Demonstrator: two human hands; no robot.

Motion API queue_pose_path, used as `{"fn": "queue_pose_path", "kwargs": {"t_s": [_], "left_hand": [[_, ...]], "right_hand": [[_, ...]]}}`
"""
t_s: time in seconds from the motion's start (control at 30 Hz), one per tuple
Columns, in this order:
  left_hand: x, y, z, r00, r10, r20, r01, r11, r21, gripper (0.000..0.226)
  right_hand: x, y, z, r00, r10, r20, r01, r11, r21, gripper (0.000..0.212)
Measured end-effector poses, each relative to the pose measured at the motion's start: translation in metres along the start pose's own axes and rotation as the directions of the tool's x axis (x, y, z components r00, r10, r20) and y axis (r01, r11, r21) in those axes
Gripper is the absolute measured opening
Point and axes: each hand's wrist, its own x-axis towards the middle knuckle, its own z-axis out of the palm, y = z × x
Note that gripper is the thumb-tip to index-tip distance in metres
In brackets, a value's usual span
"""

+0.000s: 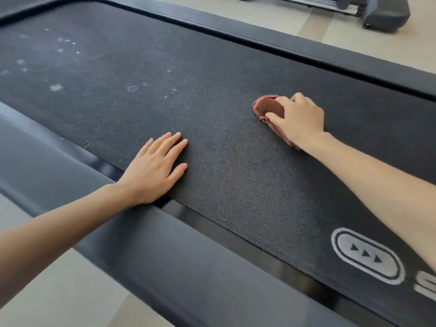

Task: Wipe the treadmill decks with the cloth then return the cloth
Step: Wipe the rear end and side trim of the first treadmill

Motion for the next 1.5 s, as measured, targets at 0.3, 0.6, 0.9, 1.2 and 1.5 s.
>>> {"fn": "queue_pose_path", "kwargs": {"t_s": [0.3,0.6,0.9,1.2,1.5], "left_hand": [[0.0,-0.002,-0.001,1.0,0.011,0.021,-0.011,1.0,0.018,0.076],[-0.002,0.007,0.0,1.0,-0.024,0.003,0.024,1.0,-0.003,0.056],[-0.001,-0.034,-0.011,0.993,0.104,0.064,-0.107,0.993,0.058,0.063],[0.004,-0.09,-0.016,0.992,0.123,0.021,-0.122,0.991,-0.062,0.056],[0.014,-0.096,-0.005,0.993,0.108,-0.043,-0.112,0.988,-0.102,0.061]], "right_hand": [[-0.139,-0.056,-0.036,0.741,-0.653,-0.153,0.669,0.7,0.251,0.041],[-0.069,0.002,-0.021,0.924,-0.363,-0.119,0.377,0.916,0.135,0.044],[-0.063,-0.114,-0.009,0.961,-0.269,-0.063,0.275,0.953,0.128,0.042],[-0.075,-0.1,-0.018,0.754,-0.653,-0.079,0.657,0.743,0.128,0.041],[0.0,-0.144,0.005,0.935,0.353,0.028,-0.354,0.935,0.012,0.046]]}}
